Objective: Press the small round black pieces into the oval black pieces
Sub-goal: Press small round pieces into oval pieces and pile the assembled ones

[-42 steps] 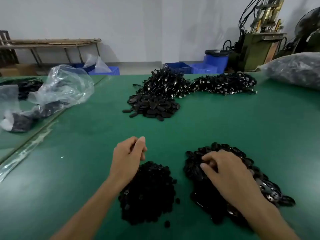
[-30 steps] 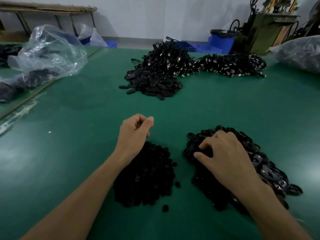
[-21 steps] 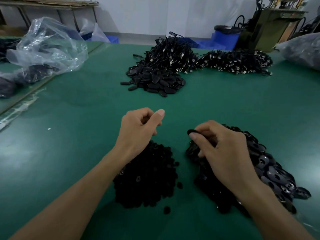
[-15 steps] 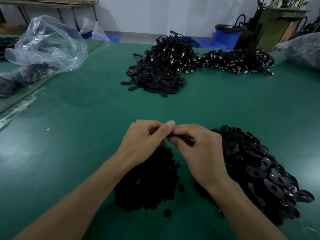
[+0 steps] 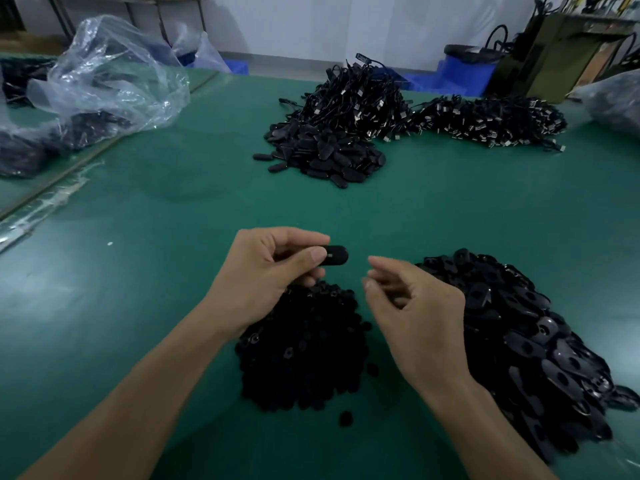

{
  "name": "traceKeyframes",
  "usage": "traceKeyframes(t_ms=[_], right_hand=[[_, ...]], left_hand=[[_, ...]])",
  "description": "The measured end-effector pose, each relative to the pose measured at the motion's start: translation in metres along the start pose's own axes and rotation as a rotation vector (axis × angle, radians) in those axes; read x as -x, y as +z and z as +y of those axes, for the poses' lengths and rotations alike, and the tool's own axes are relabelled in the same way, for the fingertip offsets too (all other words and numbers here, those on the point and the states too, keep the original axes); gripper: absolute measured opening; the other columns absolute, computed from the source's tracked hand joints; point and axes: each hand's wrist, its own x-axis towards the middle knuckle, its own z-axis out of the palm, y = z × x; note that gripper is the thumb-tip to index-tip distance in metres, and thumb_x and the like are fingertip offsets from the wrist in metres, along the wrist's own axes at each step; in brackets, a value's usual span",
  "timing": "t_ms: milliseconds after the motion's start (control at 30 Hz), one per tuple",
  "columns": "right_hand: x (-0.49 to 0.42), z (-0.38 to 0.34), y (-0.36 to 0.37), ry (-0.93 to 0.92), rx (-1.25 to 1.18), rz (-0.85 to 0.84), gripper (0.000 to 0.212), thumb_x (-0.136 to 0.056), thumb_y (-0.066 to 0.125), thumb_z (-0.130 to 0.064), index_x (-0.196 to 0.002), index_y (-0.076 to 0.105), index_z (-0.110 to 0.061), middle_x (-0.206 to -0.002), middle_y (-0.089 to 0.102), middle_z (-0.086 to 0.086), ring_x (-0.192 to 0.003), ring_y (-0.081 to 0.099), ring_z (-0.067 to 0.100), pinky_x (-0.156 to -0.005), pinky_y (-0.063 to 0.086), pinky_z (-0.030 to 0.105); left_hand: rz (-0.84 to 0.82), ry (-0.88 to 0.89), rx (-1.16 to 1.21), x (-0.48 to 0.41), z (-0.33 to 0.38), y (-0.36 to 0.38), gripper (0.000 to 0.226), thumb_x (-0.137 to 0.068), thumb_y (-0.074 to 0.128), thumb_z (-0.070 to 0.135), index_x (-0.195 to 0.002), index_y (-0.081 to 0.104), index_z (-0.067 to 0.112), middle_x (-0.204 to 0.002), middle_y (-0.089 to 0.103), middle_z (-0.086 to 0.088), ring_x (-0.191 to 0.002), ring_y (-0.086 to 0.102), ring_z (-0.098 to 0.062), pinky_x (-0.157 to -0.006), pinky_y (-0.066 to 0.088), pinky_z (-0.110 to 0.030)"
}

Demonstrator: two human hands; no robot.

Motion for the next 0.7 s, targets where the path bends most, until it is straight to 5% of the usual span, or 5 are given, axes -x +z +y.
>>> traceKeyframes(t_ms=[100,300,700], right_hand=[[0.0,0.001,-0.001,-0.037,0.098,-0.045,0.024,-0.092,0.071,-0.012,-0.116,0.074,-0.013,-0.094,0.069,-0.011,-0.089,0.064,0.001,-0.081,0.047,0.006],[-0.003,-0.005,0.005,-0.106,0.548,-0.407,0.045,-0.101,0.05,-0.041,-0.143,0.054,-0.022,-0.121,0.058,-0.005,-0.112,0.044,0.017,-0.097,0.04,0.032],[-0.004,-0.007,0.01,-0.053,0.394,-0.43,0.023,-0.102,0.053,-0.023,-0.114,0.072,-0.023,-0.103,0.065,-0.004,-0.099,0.054,0.018,-0.091,0.043,0.033]], left_hand=[[-0.008,-0.044,0.029,0.0,-0.002,0.003,0.017,-0.089,0.07,0.01,-0.097,0.077,0.024,-0.083,0.079,-0.005,-0.074,0.074,-0.011,-0.068,0.058,-0.017],[0.053,-0.101,-0.01,0.0,-0.007,0.003,0.024,-0.094,0.064,-0.002,-0.096,0.076,0.019,-0.082,0.079,-0.007,-0.072,0.074,-0.013,-0.067,0.058,-0.018],[0.162,-0.105,-0.038,0.001,-0.016,0.004,0.018,-0.083,0.077,-0.003,-0.089,0.078,0.015,-0.072,0.076,-0.009,-0.065,0.075,-0.018,-0.061,0.059,-0.021]])
